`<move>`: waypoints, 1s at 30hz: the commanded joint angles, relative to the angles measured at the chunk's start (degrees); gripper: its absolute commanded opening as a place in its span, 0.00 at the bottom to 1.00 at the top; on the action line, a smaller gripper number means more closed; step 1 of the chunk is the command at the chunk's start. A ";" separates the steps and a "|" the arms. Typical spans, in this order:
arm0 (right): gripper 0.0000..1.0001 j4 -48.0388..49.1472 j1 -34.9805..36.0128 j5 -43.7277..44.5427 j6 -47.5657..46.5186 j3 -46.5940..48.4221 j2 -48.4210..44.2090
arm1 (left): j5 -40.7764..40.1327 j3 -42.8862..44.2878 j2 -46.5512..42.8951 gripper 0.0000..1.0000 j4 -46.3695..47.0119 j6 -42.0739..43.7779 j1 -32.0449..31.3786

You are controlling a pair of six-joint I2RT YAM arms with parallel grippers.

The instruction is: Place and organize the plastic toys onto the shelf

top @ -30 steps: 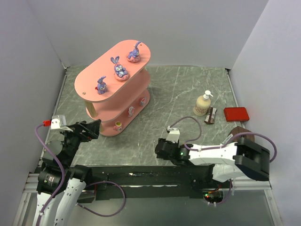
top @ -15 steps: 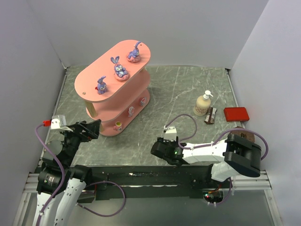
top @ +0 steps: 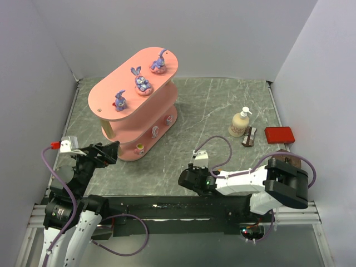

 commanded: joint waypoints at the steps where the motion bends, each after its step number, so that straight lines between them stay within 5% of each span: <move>1: 0.40 -6.67 1.42 -3.33 1.36 -1.38 2.45 | 0.16 -0.01 -0.20 0.97 1.07 -0.56 0.31; 10: 0.21 -5.61 1.60 -2.72 0.40 -0.41 -1.41 | 0.16 -0.01 -0.38 0.96 1.07 -0.56 0.31; 21: 0.20 -0.52 -0.07 -1.75 -17.79 15.31 -3.71 | -0.54 0.16 -0.99 0.96 0.81 -0.73 0.31; 30: 0.22 2.04 -5.61 -10.54 -28.26 33.50 1.73 | -5.11 0.77 -1.87 0.96 -0.68 -1.96 0.31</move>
